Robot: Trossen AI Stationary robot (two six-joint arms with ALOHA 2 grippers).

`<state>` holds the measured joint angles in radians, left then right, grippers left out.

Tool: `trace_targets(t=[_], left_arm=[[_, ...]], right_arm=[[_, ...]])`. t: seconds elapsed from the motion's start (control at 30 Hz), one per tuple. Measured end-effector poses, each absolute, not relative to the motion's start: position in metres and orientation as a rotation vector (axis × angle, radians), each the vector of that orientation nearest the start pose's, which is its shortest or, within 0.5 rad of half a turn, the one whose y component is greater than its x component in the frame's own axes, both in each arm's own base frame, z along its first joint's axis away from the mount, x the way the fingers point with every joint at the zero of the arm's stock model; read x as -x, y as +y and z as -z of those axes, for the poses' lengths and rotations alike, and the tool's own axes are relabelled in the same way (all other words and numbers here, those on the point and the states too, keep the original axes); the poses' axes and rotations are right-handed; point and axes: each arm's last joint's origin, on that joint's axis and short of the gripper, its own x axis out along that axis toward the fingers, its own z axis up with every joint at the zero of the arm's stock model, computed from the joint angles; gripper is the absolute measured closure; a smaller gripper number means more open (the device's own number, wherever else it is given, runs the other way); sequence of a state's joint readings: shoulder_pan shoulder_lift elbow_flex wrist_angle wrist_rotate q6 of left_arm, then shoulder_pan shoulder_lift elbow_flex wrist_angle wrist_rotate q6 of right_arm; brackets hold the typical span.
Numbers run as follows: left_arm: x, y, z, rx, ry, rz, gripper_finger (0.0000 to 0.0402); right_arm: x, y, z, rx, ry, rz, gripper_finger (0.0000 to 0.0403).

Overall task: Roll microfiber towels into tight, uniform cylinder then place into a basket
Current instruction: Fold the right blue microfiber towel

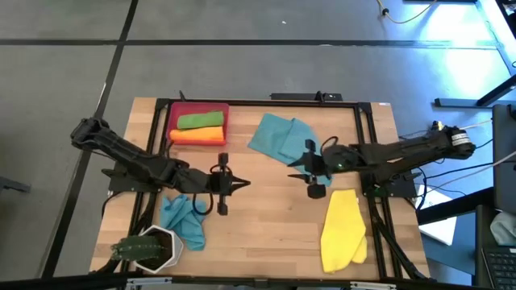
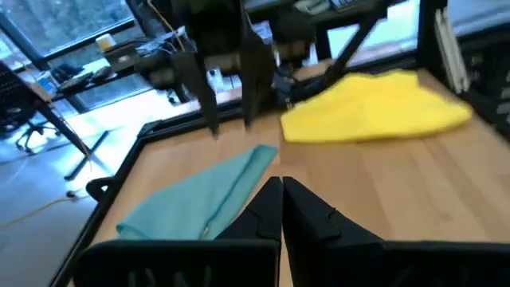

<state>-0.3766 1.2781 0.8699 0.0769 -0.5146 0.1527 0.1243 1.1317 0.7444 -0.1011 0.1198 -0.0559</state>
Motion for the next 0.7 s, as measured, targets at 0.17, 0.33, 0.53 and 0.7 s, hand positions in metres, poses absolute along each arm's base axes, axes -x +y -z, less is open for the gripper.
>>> trace_targets(t=[0.17,0.33,0.53,0.7], left_arm=[[-0.258,-0.068,-0.234,-0.207,0.207,-0.129,0.0401],[-0.243,-0.051,-0.213,-0.091,0.014,-0.027,0.0401],[-0.235,-0.033,-0.201,-0.136,-0.016,-0.073,0.0401],[-0.235,-0.017,-0.197,-0.139,0.003,-0.139,0.0401]], right_arm=[[-0.219,0.039,-0.252,0.120,0.320,-0.037,0.0251],[-0.190,0.036,-0.222,0.096,0.196,-0.039,0.0251],[-0.165,0.021,-0.199,0.110,0.100,0.111,0.0251],[-0.156,0.011,-0.187,0.152,0.072,0.232,0.0251]])
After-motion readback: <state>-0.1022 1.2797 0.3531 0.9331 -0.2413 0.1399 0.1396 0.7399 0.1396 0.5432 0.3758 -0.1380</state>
